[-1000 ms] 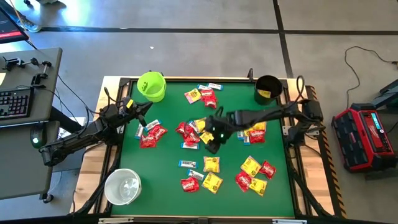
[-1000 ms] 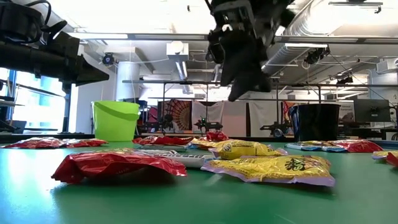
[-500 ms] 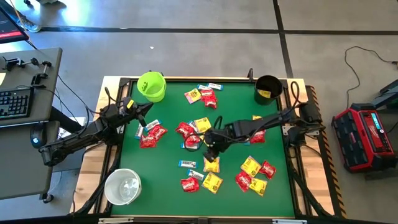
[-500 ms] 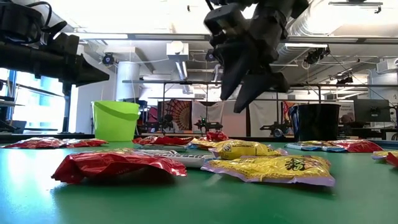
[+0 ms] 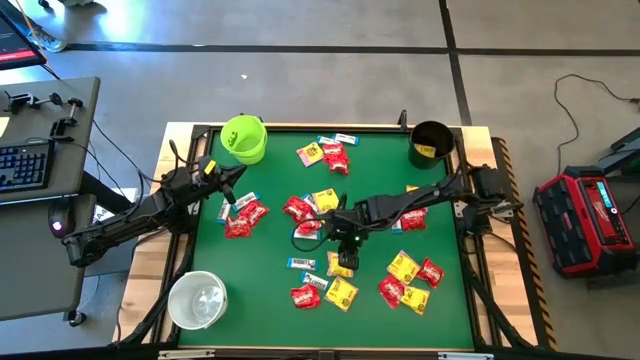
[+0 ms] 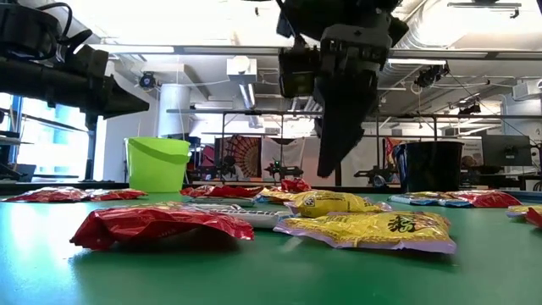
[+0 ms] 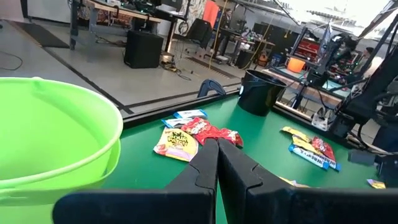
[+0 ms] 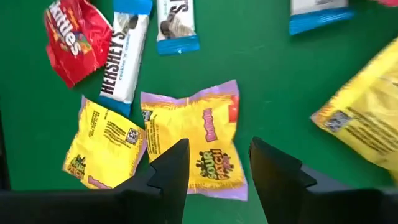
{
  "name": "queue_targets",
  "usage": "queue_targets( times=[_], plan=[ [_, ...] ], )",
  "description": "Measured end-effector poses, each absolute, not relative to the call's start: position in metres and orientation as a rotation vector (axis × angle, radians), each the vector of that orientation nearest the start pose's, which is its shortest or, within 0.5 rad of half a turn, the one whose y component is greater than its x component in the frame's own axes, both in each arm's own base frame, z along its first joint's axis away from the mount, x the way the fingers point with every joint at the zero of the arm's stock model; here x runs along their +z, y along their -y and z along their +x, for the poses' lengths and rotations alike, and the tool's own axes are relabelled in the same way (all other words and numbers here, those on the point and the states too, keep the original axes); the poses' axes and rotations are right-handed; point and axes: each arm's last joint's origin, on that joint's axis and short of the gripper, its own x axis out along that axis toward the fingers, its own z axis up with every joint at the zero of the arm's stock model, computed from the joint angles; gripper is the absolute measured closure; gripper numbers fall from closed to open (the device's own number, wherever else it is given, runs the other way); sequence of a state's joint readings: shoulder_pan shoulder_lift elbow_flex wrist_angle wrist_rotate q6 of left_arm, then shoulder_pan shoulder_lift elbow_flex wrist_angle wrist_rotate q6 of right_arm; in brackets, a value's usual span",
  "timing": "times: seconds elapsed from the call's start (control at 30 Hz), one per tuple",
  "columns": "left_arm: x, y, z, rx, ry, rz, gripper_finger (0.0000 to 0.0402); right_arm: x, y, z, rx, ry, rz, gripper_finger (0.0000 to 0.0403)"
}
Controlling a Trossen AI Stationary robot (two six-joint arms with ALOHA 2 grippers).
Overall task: Sort candy by brand, put in halloween buckets
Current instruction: Put the yellow candy into the black bucket
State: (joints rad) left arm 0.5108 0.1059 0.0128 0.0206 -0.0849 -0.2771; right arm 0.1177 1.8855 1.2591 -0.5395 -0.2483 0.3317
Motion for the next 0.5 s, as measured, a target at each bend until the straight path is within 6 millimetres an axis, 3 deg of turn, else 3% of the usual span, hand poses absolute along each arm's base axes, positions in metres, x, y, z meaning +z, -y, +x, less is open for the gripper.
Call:
queue_targets(
  times=[0.3,0.5],
  plan=[
    [0.161,-0.053,0.089,0.601,0.009,-0.279,0.0401,0.149,-0.050,0.375,0.173,-1.266,0.367,0.0250],
    [0.161,-0.053,0.089,0.599,0.004,-0.268,0.0401,0.141,-0.051,0.376,0.184,-1.284,0.368,0.0298]
  ],
)
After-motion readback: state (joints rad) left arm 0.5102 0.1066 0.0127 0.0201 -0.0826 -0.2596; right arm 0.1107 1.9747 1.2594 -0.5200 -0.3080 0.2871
